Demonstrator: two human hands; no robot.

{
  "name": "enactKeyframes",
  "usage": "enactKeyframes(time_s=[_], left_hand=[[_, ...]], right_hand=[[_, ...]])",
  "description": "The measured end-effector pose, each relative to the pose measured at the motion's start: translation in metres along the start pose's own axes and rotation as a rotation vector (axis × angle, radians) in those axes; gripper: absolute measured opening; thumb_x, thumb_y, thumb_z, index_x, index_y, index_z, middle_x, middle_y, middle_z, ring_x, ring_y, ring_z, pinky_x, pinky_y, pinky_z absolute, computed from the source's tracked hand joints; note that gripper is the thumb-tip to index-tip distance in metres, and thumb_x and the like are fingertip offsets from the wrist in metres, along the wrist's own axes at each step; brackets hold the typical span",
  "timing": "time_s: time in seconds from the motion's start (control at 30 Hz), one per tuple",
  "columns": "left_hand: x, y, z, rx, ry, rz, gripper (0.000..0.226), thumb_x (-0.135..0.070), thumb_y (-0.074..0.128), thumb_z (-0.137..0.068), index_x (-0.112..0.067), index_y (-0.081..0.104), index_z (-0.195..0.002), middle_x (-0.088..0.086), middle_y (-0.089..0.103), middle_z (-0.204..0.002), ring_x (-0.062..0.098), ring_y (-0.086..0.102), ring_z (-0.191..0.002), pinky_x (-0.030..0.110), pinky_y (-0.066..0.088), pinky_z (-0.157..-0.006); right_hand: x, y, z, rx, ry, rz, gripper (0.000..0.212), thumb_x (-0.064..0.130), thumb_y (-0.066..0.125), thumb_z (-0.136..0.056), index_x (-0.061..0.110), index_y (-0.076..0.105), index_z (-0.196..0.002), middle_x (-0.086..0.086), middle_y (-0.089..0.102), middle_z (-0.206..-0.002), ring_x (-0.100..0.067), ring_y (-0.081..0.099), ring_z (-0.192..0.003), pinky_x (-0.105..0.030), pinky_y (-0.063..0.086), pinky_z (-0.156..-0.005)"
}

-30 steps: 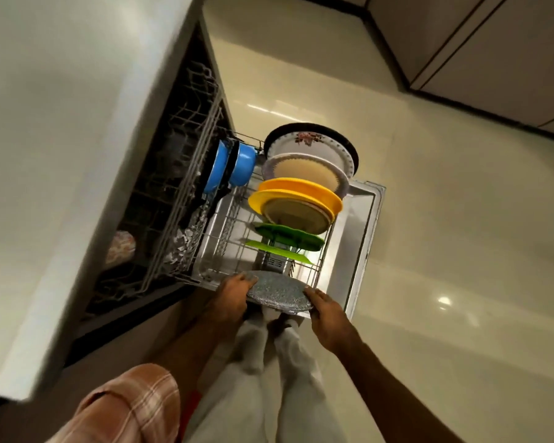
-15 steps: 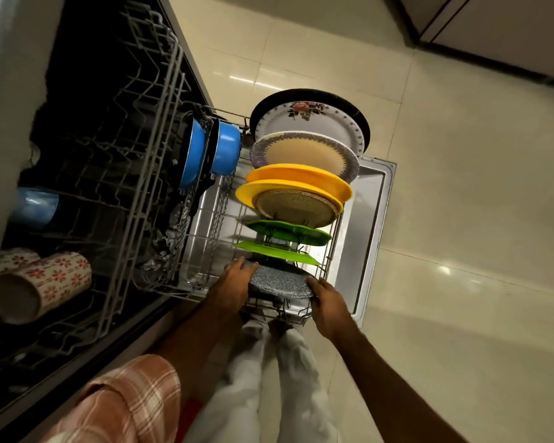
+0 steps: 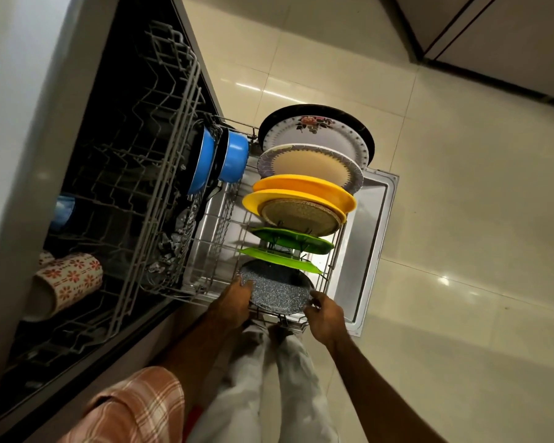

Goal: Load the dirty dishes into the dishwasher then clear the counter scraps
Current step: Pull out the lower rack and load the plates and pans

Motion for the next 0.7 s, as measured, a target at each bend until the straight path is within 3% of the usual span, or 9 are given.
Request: enactKeyframes(time_s=[0.07, 0.1, 0.2, 0.33, 0.47, 0.7], left_hand=[[0.003, 0.004, 0.001, 0.002, 0.003, 0.005, 0.08, 0.011, 0.049, -0.09, -0.013, 0.02, -0.16, 0.018, 0.008, -0.167, 0.037, 0.025, -0.15, 0.039, 0.028, -0.122], [0.004, 0.005, 0.003, 0.004, 0.001, 0.014, 0.082, 0.011, 0.049, -0.089, -0.015, 0.02, -0.161, 0.017, 0.006, -0.168, 0.036, 0.022, -0.151, 0.04, 0.027, -0.123], [0.001, 0.003, 0.015, -0.009, 0.001, 0.032, 0.083, 0.009, 0.05, -0.087, -0.023, 0.022, -0.159, 0.015, 0.009, -0.168, 0.035, 0.022, -0.152, 0.046, 0.031, -0.121], [-0.02, -0.021, 0.051, -0.111, 0.014, -0.024, 0.08, -0.003, 0.055, -0.092, -0.027, 0.02, -0.159, 0.009, 0.009, -0.168, 0.031, 0.015, -0.154, 0.047, 0.03, -0.121], [-0.052, -0.066, 0.103, -0.256, 0.061, -0.097, 0.072, -0.021, 0.051, -0.099, -0.026, 0.015, -0.161, 0.006, 0.003, -0.17, 0.026, 0.009, -0.155, 0.044, 0.023, -0.124], [-0.09, -0.152, 0.227, -0.447, 0.134, -0.169, 0.078, -0.052, 0.045, -0.101, -0.031, 0.002, -0.162, 0.005, -0.011, -0.169, 0.025, -0.009, -0.156, 0.047, 0.003, -0.124]], right_hand=[[-0.001, 0.003, -0.001, 0.03, 0.035, -0.036, 0.042, -0.003, 0.062, -0.098, 0.001, 0.057, -0.139, -0.006, 0.065, -0.128, -0.023, 0.063, -0.121, -0.006, 0.047, -0.08], [-0.001, 0.004, 0.0, 0.035, 0.034, -0.036, 0.044, 0.0, 0.063, -0.098, 0.002, 0.056, -0.141, -0.007, 0.065, -0.133, -0.024, 0.064, -0.122, -0.006, 0.048, -0.083], [0.011, -0.001, 0.014, 0.044, -0.036, 0.029, 0.047, 0.013, 0.062, -0.101, 0.009, 0.053, -0.147, -0.009, 0.061, -0.144, -0.027, 0.06, -0.129, -0.025, 0.045, -0.105], [0.041, -0.017, 0.043, 0.04, -0.165, 0.096, 0.052, 0.024, 0.061, -0.103, 0.015, 0.048, -0.152, -0.005, 0.053, -0.153, -0.024, 0.049, -0.141, -0.023, 0.036, -0.11], [0.087, -0.044, 0.087, -0.023, -0.423, 0.185, 0.058, 0.037, 0.053, -0.106, 0.015, 0.04, -0.157, -0.005, 0.041, -0.162, -0.022, 0.036, -0.151, -0.037, 0.031, -0.123], [0.17, -0.101, 0.183, -0.048, -0.729, 0.352, 0.07, 0.061, 0.034, -0.103, 0.024, 0.027, -0.162, 0.0, 0.02, -0.171, -0.019, 0.016, -0.158, -0.04, 0.019, -0.128]])
Point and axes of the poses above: each hand's wrist, its own z-axis away from the middle knuckle, its own y-axis out of the palm, x = y × z, the point moved 6 cm from there along -z, towards the middle knuckle
